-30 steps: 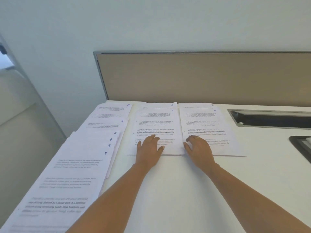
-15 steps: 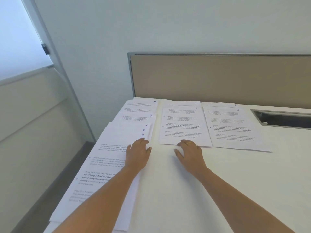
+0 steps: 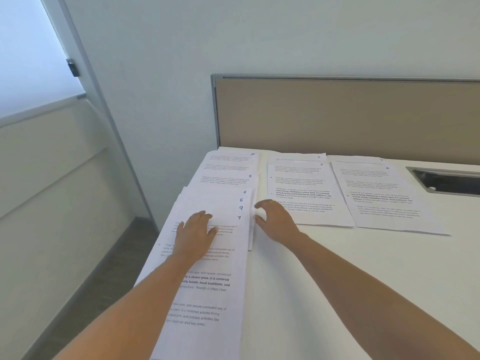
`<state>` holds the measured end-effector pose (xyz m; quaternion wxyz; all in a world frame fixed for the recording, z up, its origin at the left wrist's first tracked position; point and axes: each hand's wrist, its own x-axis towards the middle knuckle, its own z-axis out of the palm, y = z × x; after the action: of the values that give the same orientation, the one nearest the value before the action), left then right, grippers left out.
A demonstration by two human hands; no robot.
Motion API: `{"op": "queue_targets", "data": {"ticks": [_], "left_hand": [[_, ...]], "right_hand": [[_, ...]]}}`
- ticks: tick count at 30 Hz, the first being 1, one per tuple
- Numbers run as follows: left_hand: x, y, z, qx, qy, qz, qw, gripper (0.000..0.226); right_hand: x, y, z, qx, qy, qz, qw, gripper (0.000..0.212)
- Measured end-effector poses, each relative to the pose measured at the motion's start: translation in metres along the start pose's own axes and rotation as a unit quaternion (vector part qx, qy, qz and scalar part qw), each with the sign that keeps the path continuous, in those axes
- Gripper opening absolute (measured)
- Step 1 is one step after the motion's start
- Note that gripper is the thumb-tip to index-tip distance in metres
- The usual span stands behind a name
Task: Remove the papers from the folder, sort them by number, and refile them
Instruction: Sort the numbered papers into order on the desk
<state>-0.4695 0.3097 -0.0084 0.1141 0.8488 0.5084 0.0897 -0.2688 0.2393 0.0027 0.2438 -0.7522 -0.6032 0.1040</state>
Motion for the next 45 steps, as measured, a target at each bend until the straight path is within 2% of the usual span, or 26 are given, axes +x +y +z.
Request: {"op": "queue_targets", "data": {"ticks": [9,12,14,19,24,29,32,34,36,39,42,44,45], "left_hand": [[0.018,-0.027,0.008,0.006,-0.035,0.033,0.999,0.062],[0.016,-0.032,0.013,0.012,-0.037,0.032,0.999,0.091],[0.016,-0.034,0.016,0.020,-0.034,0.031,0.999,0.102],[0.017,-0.034,0.019,0.026,-0.026,0.032,0.999,0.102],[0.017,-0.034,0.020,0.032,-0.030,0.030,0.999,0.101],[0.017,-0.034,0.019,0.028,-0.028,0.029,0.999,0.101],[0.015,-0.033,0.018,0.028,-0.029,0.028,0.999,0.102],[0.015,-0.033,0.018,0.033,-0.028,0.028,0.999,0.106],[0.016,-0.033,0.018,0.036,-0.027,0.028,0.999,0.120],[0.016,-0.034,0.019,0.037,-0.026,0.027,0.999,0.127],[0.015,-0.034,0.018,0.031,-0.030,0.027,0.999,0.114],[0.015,-0.034,0.017,0.021,-0.029,0.027,0.999,0.103],[0.016,-0.034,0.017,0.018,-0.030,0.027,0.999,0.102]], "right_hand": [[0.057,-0.022,0.007,-0.004,-0.074,0.025,0.997,0.039],[0.069,-0.022,0.008,-0.011,-0.087,0.063,0.994,0.045],[0.073,-0.020,0.010,-0.007,-0.105,0.082,0.991,0.054],[0.078,-0.017,0.015,-0.001,-0.120,0.112,0.986,0.068],[0.081,-0.014,0.016,0.015,-0.119,0.115,0.986,0.065],[0.085,-0.013,0.015,0.032,-0.078,0.120,0.989,0.066],[0.085,-0.009,0.015,0.019,-0.104,0.117,0.987,0.067],[0.085,-0.008,0.017,-0.001,-0.113,0.111,0.987,0.064],[0.086,-0.010,0.017,-0.006,-0.097,0.106,0.990,0.060],[0.086,-0.011,0.016,0.112,-0.060,0.132,0.983,0.051],[0.082,-0.014,0.015,0.261,-0.026,0.193,0.945,0.029],[0.080,-0.013,0.016,0.282,-0.018,0.217,0.934,0.011],[0.079,-0.013,0.016,0.293,-0.013,0.224,0.929,0.008]]}}
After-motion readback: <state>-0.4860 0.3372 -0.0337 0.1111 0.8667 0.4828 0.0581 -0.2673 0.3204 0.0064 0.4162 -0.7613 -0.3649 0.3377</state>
